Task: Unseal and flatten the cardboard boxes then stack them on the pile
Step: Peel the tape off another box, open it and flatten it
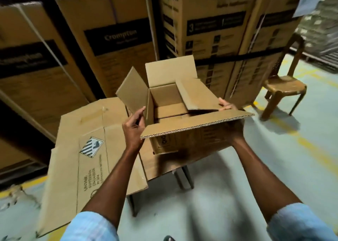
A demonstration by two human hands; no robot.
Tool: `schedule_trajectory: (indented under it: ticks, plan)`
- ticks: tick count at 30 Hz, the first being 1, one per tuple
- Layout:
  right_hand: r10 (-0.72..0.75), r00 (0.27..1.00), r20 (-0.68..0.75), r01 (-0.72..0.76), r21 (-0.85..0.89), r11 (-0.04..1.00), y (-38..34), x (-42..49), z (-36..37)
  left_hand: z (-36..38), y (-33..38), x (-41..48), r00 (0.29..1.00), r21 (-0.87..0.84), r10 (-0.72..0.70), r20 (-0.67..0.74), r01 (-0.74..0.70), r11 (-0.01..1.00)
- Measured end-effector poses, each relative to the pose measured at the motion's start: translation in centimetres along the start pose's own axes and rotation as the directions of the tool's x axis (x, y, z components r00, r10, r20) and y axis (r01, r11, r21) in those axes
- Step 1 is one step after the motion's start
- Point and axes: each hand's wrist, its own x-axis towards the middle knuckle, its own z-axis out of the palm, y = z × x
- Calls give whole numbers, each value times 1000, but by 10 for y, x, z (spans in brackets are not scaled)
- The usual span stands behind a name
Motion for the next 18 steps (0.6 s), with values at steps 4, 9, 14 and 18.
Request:
schedule_trajectory:
  ticks: [4, 9, 14, 18]
  plan:
    - [201, 951, 235, -182, -99, 978, 41, 3, 22, 13, -75, -15, 924, 139, -335, 182, 313, 940]
    - [295, 797, 527, -132, -324, 937, 72, 14, 23, 19, -80, -27, 846, 110, -430, 314, 418, 902]
    - [303, 822, 482, -94, -409, 908, 74, 71, 34, 14, -89, -30, 830, 188, -407, 381, 362, 913]
    - [241, 711, 661, 210, -527, 824, 45, 106, 70, 30, -82, -33, 831, 164, -426, 358, 394, 904]
